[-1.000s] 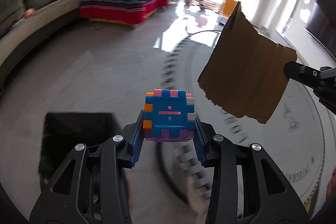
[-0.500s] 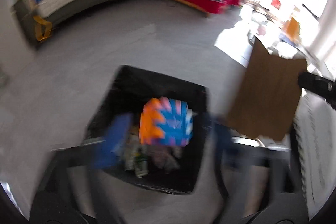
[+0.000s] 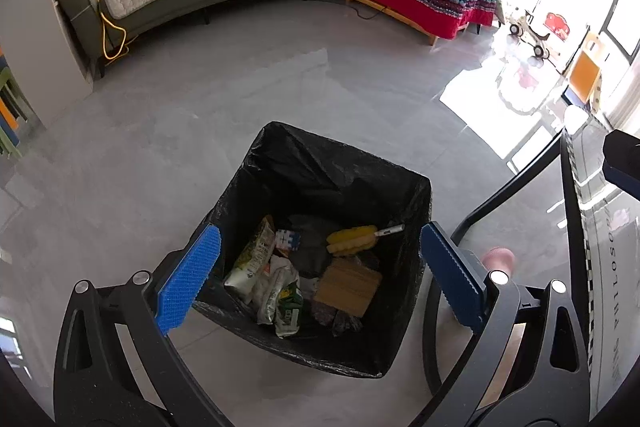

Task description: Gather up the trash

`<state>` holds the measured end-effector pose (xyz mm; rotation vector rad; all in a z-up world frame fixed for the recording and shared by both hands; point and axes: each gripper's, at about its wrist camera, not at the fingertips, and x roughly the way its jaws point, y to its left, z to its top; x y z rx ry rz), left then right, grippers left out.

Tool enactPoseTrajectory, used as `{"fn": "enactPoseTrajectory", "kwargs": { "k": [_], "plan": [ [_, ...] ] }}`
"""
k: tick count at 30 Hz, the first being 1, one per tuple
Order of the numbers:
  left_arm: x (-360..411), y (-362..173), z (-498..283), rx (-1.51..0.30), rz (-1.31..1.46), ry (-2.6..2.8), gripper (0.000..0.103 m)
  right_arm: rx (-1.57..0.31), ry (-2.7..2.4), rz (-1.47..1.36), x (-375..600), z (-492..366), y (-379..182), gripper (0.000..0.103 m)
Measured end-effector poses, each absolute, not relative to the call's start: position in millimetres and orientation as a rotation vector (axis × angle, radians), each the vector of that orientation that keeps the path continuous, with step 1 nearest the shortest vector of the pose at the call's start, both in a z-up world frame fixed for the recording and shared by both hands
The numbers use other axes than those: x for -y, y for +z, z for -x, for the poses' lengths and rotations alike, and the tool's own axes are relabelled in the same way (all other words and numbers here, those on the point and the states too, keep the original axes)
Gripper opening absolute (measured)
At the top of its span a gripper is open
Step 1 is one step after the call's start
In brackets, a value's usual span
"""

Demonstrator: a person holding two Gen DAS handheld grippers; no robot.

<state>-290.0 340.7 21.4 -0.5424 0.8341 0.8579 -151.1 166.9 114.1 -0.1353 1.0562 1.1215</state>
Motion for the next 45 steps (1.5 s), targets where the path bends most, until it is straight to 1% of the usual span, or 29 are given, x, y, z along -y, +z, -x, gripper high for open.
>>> {"fn": "enactPoseTrajectory", "kwargs": {
  "k": [2, 4, 7, 14, 16, 19, 25, 30, 34, 36, 40, 45],
  "plan": [
    [-336.6, 21.9, 288.3, -0.83, 0.533, 0.847, 0.097, -1.056, 1.122, 0.13, -161.5, 148.1, 114.6, 0.04],
    [-329.8, 24.9, 284.8, -0.825, 0.519, 0.824, 0.097, -1.05, 1.116, 0.122, -152.4, 145.4, 114.6, 0.045],
    [-316.0, 32.3, 275.9, -0.811, 0.487, 0.792, 0.097, -1.035, 1.099, 0.107, -139.0, 140.8, 117.0, 0.047],
    [-276.1, 48.1, 237.8, -0.814, 0.401, 0.688, 0.097, -1.017, 1.022, 0.034, -92.1, 117.3, 124.9, 0.054],
    [-261.3, 53.8, 223.4, -0.809, 0.373, 0.644, 0.097, -0.983, 0.979, 0.021, -74.2, 108.9, 129.0, 0.06],
    [-243.3, 60.7, 205.4, -0.802, 0.347, 0.584, 0.097, -0.928, 0.895, -0.013, -38.3, 91.8, 136.5, 0.065],
    [-197.4, 71.2, 161.3, -0.803, 0.283, 0.458, 0.097, -0.895, 0.783, -0.06, 24.0, 62.0, 139.8, 0.069],
    [-153.5, 76.7, 123.0, -0.818, 0.226, 0.355, 0.097, -0.882, 0.682, -0.099, 78.9, 43.9, 136.4, 0.07],
    [-118.5, 77.2, 96.5, -0.829, 0.186, 0.275, 0.097, -0.859, 0.585, -0.144, 125.2, 29.9, 134.3, 0.077],
    [-100.4, 76.6, 83.7, -0.834, 0.166, 0.239, 0.097, -0.848, 0.542, -0.151, 143.7, 26.1, 132.6, 0.079],
    [-70.1, 73.1, 58.1, -0.842, 0.144, 0.17, 0.097, -0.832, 0.43, -0.158, 187.2, 16.4, 121.8, 0.083],
    [-38.4, 62.7, 29.9, -0.851, 0.124, 0.117, 0.097, -0.851, 0.311, -0.167, 231.0, 2.9, 96.2, 0.084]
  ]
}}
